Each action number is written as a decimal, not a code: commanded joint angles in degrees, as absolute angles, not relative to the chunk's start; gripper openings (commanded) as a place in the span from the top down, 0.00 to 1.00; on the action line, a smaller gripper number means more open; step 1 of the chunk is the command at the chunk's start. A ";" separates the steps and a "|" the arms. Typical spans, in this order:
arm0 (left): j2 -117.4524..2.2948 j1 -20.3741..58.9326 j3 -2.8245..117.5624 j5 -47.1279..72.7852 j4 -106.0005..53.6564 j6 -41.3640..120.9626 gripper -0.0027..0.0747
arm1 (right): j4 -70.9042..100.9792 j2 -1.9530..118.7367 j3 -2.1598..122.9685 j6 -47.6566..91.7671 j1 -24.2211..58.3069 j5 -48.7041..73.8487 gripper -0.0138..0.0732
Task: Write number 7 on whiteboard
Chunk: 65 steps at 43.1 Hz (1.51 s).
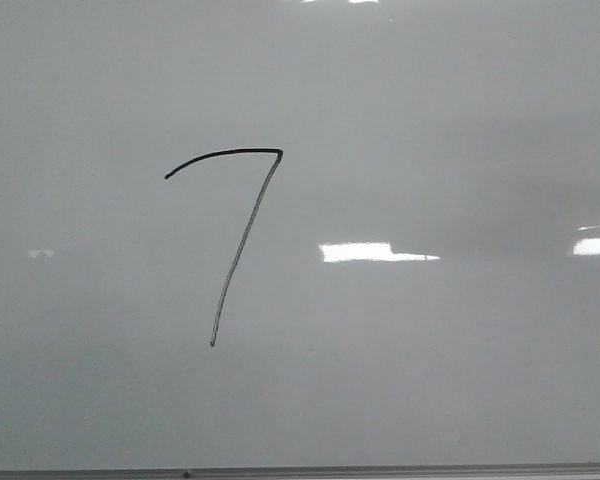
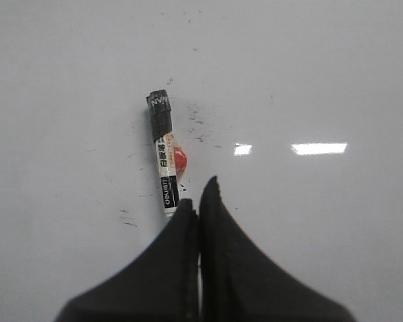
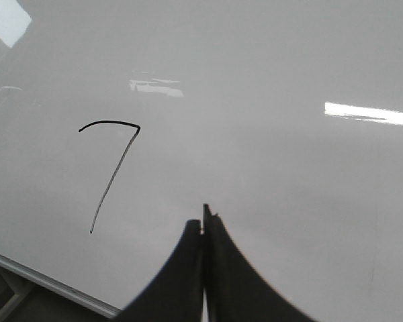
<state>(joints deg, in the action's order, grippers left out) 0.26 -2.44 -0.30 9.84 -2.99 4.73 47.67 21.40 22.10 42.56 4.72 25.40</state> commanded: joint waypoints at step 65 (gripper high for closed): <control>1.05 -2.01 -0.59 4.60 -3.44 4.20 0.99 | 7.25 -1.66 -1.29 1.80 -2.40 6.44 0.92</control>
<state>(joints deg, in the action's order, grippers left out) 0.26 -2.44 -0.30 9.74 -2.99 4.73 7.66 -0.64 -1.54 1.84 -2.03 10.46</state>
